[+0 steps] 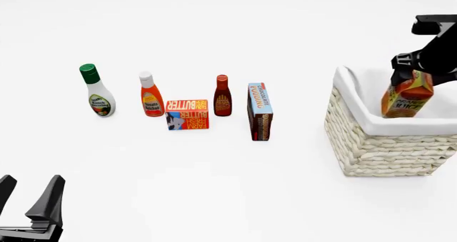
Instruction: Pick the orange juice and place it in the basket.
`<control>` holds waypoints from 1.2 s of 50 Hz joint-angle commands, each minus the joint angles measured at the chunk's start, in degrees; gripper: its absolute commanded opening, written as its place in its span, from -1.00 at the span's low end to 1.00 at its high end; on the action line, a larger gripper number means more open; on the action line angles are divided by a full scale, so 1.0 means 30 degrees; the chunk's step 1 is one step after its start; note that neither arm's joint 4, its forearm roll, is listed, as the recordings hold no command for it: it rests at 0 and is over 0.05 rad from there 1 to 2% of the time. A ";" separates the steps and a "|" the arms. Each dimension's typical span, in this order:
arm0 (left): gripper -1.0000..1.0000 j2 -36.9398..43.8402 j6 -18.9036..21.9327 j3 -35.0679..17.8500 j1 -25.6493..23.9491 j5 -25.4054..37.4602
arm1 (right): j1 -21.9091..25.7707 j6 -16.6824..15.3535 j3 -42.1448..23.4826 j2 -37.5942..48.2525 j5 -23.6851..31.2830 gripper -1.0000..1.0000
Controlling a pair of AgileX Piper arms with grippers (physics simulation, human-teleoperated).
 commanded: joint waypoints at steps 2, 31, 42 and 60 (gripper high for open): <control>1.00 -0.0022 0.0006 -0.0006 0.0006 0.0013 | -0.0011 0.0299 -0.0437 0.0347 0.0104 -1.00; 1.00 -0.0017 0.0005 0.0019 0.0007 -0.0008 | -0.0210 -0.0014 -0.0832 0.1725 0.0104 -1.00; 1.00 -0.0017 0.0004 0.0019 0.0003 -0.0008 | 0.0078 0.0222 -0.1119 0.2234 0.0104 -1.00; 1.00 -0.0022 0.0005 0.0018 -0.0003 -0.0007 | 0.0304 0.0276 -0.1036 0.2911 0.0104 -1.00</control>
